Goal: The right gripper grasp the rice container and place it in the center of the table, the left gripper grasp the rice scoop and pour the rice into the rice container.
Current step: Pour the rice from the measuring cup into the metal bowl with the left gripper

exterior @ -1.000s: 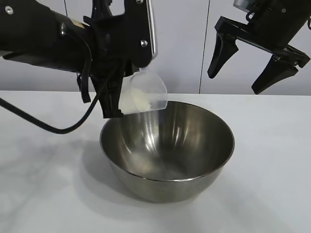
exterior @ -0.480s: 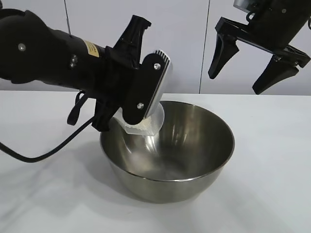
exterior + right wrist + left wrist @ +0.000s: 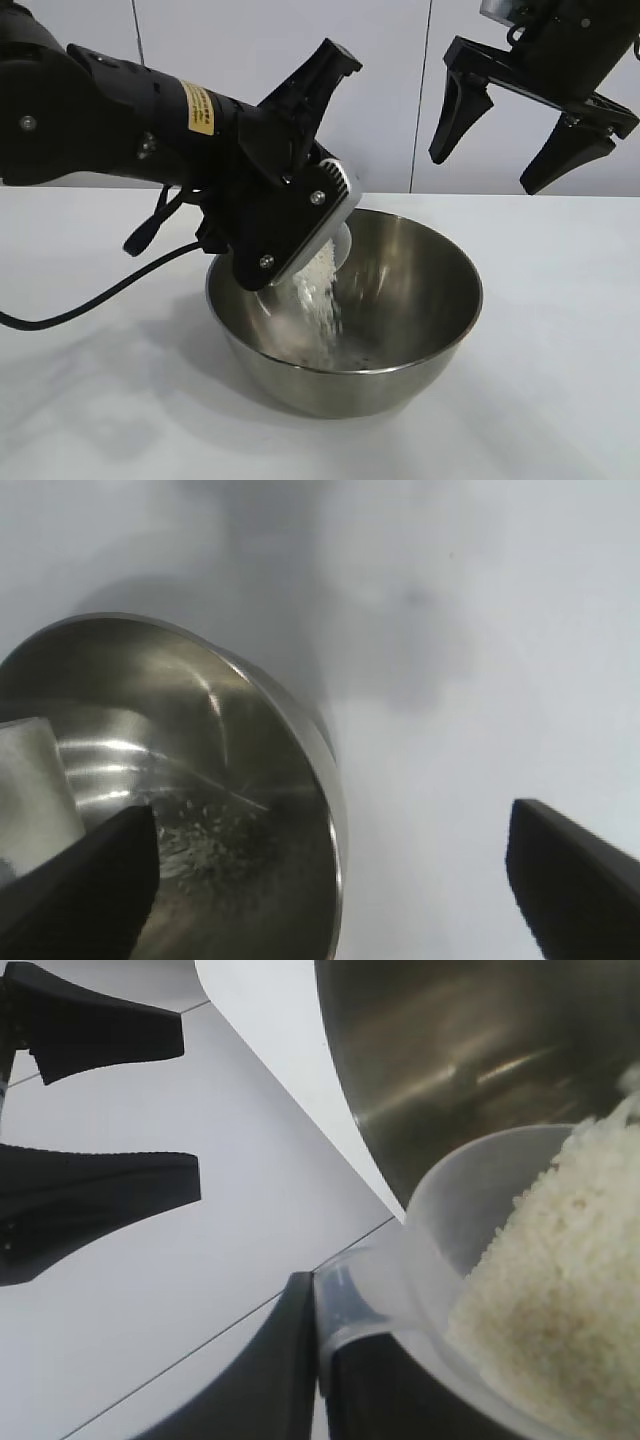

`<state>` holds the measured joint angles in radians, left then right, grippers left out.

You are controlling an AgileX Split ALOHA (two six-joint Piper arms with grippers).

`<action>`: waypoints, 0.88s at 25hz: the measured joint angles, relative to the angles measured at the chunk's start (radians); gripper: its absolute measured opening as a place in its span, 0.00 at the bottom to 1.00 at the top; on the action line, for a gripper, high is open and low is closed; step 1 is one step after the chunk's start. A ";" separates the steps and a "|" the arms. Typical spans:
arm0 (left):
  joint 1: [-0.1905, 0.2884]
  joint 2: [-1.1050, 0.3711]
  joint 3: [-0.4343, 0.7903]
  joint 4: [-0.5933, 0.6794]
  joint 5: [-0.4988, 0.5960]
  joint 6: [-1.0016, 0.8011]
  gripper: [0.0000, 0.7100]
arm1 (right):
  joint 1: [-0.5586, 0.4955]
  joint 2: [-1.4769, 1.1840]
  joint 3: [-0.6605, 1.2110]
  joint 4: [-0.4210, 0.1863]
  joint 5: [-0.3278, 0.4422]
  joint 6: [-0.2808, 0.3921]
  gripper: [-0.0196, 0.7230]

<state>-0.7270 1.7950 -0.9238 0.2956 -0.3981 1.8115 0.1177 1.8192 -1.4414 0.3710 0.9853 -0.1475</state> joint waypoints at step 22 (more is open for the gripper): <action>0.046 0.044 -0.027 0.140 -0.069 0.366 0.00 | 0.000 0.000 0.000 -0.001 0.015 -0.020 0.91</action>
<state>-0.6807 1.8390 -0.9513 0.4358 -0.4675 2.1778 0.1177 1.8192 -1.4414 0.3704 0.9998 -0.1672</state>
